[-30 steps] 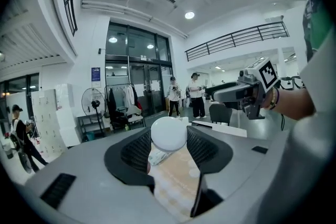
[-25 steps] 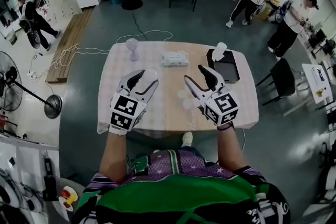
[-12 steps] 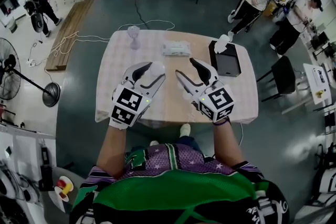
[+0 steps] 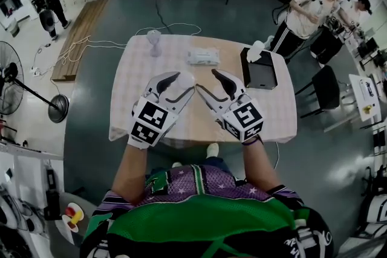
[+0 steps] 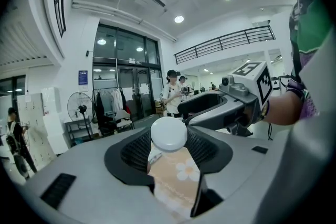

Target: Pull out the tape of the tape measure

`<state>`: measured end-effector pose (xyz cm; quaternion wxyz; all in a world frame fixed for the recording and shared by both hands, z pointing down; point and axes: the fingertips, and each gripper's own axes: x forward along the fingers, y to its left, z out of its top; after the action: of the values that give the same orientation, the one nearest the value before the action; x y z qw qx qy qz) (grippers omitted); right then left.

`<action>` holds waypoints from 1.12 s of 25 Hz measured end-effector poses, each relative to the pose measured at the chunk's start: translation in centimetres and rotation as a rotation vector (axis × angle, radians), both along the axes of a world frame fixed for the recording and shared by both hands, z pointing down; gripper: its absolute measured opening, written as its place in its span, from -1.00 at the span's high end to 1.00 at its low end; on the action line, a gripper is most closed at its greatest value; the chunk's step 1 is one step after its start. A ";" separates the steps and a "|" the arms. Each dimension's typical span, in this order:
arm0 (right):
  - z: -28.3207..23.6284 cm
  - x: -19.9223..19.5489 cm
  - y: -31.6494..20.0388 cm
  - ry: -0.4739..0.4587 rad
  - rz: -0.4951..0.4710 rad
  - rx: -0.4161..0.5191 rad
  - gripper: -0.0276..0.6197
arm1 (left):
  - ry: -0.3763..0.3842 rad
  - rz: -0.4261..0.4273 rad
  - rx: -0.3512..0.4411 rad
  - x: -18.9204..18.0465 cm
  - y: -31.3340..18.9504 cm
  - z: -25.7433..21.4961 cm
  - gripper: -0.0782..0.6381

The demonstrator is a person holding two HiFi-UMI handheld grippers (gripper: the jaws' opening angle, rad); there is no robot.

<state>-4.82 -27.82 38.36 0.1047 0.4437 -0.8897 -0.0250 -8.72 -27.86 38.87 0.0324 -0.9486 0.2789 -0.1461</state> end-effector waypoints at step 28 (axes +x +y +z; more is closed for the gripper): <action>0.2 -2.9 2.6 0.207 -0.115 0.118 0.88 | -0.037 0.065 0.028 -0.4 1.9 0.6 0.12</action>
<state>-7.68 -25.26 38.55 0.1679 0.3924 -0.8951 -0.1291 -9.08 -25.93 39.47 0.0555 -0.9537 0.2494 -0.1586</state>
